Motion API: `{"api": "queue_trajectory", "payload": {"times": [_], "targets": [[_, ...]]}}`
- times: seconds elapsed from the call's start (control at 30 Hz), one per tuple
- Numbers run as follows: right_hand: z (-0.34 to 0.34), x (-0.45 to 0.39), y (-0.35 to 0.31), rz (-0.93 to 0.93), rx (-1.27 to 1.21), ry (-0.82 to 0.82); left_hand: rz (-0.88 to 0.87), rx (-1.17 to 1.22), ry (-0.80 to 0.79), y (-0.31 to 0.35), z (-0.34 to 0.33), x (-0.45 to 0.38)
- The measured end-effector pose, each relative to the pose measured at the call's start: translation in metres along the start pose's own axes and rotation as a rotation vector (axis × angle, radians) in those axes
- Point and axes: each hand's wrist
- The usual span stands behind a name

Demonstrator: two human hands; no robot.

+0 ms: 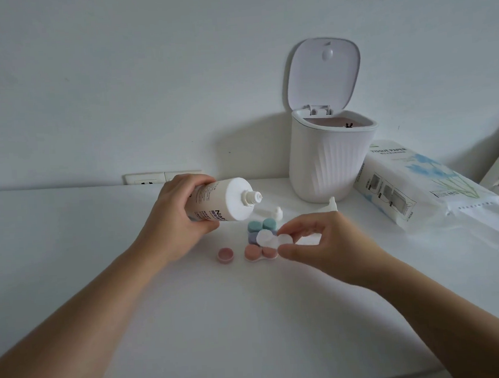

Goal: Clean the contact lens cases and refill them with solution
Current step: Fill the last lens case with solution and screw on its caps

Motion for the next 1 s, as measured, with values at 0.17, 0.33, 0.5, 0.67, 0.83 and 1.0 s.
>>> {"api": "queue_trajectory", "payload": {"times": [0.17,0.33,0.5,0.67,0.83,1.0], "targets": [[0.009,-0.019,0.002,0.014,-0.106,0.010,0.012,-0.028,0.004,0.000,0.000,-0.001],[0.008,-0.025,0.011,0.048,-0.273,-0.006,0.003,-0.064,-0.003,0.000,0.000,-0.002],[0.005,-0.022,0.017,0.128,-0.332,0.015,-0.033,-0.102,0.003,0.001,-0.001,-0.003],[0.002,-0.019,0.015,0.157,-0.281,0.047,-0.075,-0.148,0.000,0.004,-0.001,-0.004],[0.002,-0.017,0.016,0.181,-0.272,0.063,-0.112,-0.179,-0.006,0.007,-0.003,-0.004],[0.004,-0.016,0.016,0.183,-0.267,0.069,-0.133,-0.191,0.010,0.008,-0.003,-0.004]]}}
Point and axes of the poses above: each hand's wrist, its own x-axis away from the middle knuckle, its own z-axis out of the back of the hand, y = z × x, and after that the axes turned 11 degrees about -y, right-handed
